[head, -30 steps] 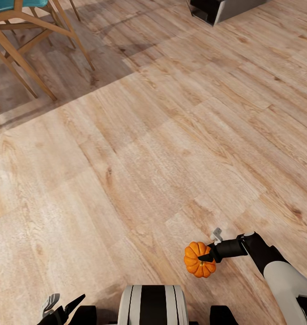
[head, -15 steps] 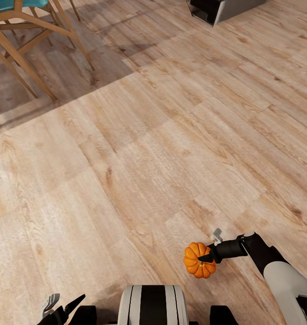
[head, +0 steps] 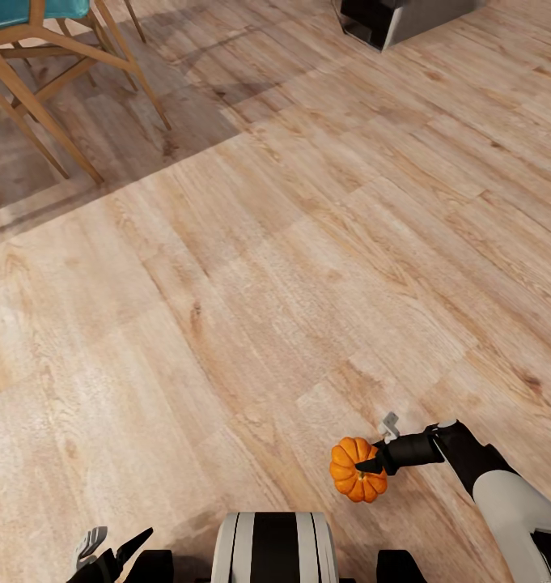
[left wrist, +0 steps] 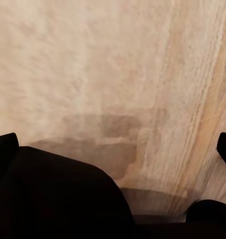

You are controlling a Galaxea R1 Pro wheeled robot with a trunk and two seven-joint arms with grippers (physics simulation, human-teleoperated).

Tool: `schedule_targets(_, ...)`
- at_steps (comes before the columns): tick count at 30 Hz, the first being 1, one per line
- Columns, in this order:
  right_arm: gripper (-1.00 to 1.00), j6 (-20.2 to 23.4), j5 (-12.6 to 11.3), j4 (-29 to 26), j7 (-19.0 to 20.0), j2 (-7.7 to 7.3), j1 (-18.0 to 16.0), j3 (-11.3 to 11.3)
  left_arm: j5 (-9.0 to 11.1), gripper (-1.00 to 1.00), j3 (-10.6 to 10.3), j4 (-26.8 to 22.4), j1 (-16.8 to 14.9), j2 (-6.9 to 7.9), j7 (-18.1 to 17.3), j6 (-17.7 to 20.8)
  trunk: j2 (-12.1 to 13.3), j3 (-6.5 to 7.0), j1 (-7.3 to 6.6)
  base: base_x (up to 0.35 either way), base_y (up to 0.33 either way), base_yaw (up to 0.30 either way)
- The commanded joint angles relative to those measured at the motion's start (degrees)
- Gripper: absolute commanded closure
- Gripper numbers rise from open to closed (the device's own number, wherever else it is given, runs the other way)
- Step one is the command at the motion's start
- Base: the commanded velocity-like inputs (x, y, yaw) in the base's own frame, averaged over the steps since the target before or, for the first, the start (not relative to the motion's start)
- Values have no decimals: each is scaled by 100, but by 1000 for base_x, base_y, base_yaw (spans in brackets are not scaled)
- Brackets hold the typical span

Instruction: Place each of the two pumpkins and all three candles from the living room inside a cabinet in the living room (use any cabinet), then make sure every cabinet is closed, and position the cauldron so it is next to a table in the living room.

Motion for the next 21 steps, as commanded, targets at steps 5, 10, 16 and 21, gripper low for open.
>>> schedule_targets(5,100,41,158,104,-70,3,1,-4,61,-100,-23,0,-2,6,-12,52,6,107,-10,0,0,0)
schedule_targets(10,100,32,158,77,-41,-5,1,-19,61,-100,-22,0,-2,6,-16,52,13,218,-23,0,0,0)
schedule_targets(16,100,50,149,30,212,-36,1,-26,61,-100,-22,-1,-2,6,-6,52,21,351,-39,0,0,0)
schedule_targets(21,100,164,141,-51,661,-90,1,-13,61,-100,-22,0,-2,10,0,52,27,462,-52,0,0,0)
